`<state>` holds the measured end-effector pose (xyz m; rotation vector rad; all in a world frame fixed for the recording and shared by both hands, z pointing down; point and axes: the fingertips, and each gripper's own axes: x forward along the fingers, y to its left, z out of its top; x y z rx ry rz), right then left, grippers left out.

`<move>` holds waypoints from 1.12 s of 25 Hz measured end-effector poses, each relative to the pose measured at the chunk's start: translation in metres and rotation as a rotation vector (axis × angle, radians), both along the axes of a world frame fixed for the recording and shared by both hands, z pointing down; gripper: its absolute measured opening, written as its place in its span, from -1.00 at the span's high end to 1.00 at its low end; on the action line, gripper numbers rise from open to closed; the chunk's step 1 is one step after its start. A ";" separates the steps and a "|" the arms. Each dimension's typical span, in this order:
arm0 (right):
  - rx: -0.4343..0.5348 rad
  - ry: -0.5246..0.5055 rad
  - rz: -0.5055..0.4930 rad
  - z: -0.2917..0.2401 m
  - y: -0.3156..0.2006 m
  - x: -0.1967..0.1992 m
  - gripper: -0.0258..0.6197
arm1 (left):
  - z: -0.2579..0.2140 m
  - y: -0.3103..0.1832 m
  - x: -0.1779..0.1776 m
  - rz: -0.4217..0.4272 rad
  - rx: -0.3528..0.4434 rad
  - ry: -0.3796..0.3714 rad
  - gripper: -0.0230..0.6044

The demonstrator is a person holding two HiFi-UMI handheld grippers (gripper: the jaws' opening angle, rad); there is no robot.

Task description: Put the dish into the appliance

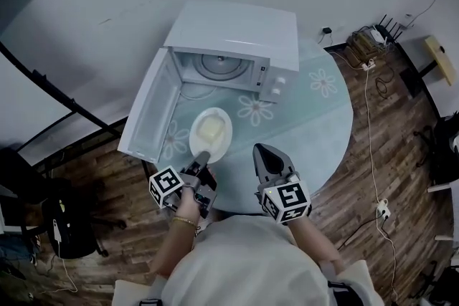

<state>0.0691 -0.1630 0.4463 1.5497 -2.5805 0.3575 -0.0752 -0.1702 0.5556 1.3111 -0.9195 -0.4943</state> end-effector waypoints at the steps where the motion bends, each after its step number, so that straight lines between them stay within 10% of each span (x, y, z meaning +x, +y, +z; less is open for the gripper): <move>1: -0.003 -0.001 -0.008 0.001 -0.007 0.001 0.91 | 0.001 -0.008 0.003 -0.006 0.000 0.002 0.80; 28: -0.136 -0.004 0.013 0.061 -0.107 0.001 0.91 | 0.065 -0.219 0.016 -0.079 -0.030 0.044 0.80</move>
